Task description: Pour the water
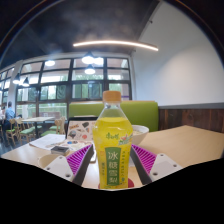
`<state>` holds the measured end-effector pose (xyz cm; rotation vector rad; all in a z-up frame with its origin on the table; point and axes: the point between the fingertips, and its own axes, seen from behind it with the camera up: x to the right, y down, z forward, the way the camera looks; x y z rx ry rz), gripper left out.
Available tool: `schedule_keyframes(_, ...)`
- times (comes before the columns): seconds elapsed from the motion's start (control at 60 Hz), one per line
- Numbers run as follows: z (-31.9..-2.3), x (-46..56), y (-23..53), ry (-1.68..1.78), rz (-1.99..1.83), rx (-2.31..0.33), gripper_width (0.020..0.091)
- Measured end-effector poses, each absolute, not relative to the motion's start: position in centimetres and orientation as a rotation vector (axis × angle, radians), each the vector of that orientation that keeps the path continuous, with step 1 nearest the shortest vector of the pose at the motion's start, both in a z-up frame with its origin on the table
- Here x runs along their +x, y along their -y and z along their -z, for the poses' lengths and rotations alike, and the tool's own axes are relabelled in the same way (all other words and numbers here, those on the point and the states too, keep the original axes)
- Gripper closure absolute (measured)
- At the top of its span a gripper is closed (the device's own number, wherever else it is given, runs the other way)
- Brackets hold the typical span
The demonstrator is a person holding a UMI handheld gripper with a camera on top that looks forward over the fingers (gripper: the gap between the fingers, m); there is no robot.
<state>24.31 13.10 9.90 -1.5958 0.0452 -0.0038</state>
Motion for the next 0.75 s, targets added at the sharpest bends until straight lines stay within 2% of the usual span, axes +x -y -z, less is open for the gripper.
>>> schedule_keyframes(0.75, -10.2, 23.3, -12.0, -0.006, -0.036, -1.588, 0.0279)
